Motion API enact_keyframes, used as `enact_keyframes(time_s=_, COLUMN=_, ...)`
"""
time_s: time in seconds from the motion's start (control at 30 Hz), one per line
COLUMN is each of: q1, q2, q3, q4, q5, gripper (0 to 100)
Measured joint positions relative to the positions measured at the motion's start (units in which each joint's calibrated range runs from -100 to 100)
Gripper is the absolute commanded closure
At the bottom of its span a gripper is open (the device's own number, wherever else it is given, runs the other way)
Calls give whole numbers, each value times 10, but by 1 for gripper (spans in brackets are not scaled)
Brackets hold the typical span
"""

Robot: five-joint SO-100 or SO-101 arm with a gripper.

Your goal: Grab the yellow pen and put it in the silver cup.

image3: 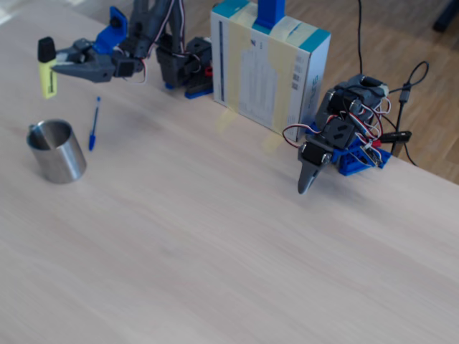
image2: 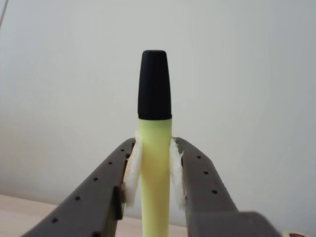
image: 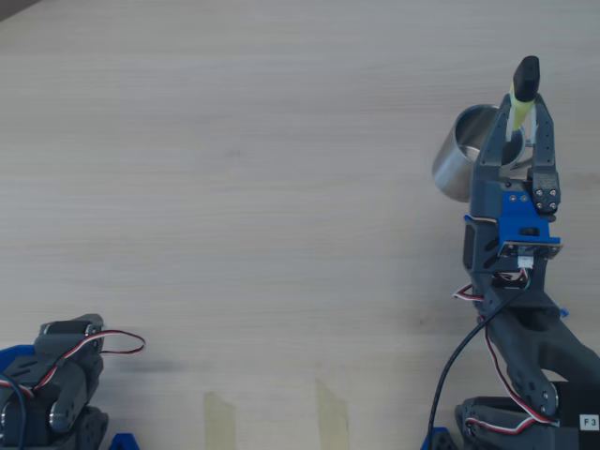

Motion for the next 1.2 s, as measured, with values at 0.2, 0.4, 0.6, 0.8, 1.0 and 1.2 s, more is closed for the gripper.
enact_keyframes(time_s=0.2, q1=8, q2=53, q3=-17, q4=-29, q5=0, gripper=97)
enact_keyframes(time_s=0.4, q1=10, q2=107, q3=-59, q4=-29, q5=1, gripper=97)
enact_keyframes(time_s=0.6, q1=25, q2=173, q3=-75, q4=-37, q5=-19, gripper=98)
enact_keyframes(time_s=0.8, q1=26, q2=213, q3=-107, q4=-41, q5=-33, gripper=98)
enact_keyframes(time_s=1.0, q1=26, q2=241, q3=-107, q4=-41, q5=-43, gripper=98)
enact_keyframes(time_s=1.2, q1=37, q2=269, q3=-107, q4=-41, q5=-59, gripper=98)
